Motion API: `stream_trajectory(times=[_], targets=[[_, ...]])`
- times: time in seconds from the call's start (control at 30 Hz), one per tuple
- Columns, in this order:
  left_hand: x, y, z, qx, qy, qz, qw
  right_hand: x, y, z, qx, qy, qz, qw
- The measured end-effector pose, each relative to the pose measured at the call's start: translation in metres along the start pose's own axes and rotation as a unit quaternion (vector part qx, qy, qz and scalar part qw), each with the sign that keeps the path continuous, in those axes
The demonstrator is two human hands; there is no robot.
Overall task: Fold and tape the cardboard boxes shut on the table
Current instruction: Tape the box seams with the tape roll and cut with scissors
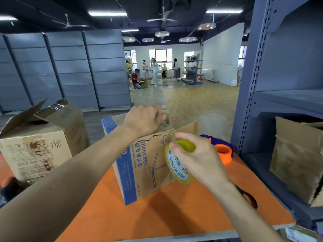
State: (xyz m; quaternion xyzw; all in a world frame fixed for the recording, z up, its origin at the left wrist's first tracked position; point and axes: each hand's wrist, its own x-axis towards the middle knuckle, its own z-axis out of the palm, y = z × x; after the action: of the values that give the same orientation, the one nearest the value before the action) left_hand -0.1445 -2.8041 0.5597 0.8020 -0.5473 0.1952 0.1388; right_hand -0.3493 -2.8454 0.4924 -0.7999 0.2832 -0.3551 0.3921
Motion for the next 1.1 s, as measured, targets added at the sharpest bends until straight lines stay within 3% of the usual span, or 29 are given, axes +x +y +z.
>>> stream_trajectory(times=[0.3,0.5,1.1], targets=[[-0.001,0.001,-0.001,0.031,0.006,-0.003,1.0,0.004,-0.003,-0.011,0.002,-0.003,-0.004,1.0],[0.003,0.001,-0.005,-0.01,-0.011,-0.022,1.0,0.007,-0.003,-0.016,0.005,-0.007,-0.01,1.0],[0.0,0.001,-0.003,0.064,-0.003,-0.005,0.998,0.004,-0.003,-0.014,-0.012,-0.007,-0.006,1.0]])
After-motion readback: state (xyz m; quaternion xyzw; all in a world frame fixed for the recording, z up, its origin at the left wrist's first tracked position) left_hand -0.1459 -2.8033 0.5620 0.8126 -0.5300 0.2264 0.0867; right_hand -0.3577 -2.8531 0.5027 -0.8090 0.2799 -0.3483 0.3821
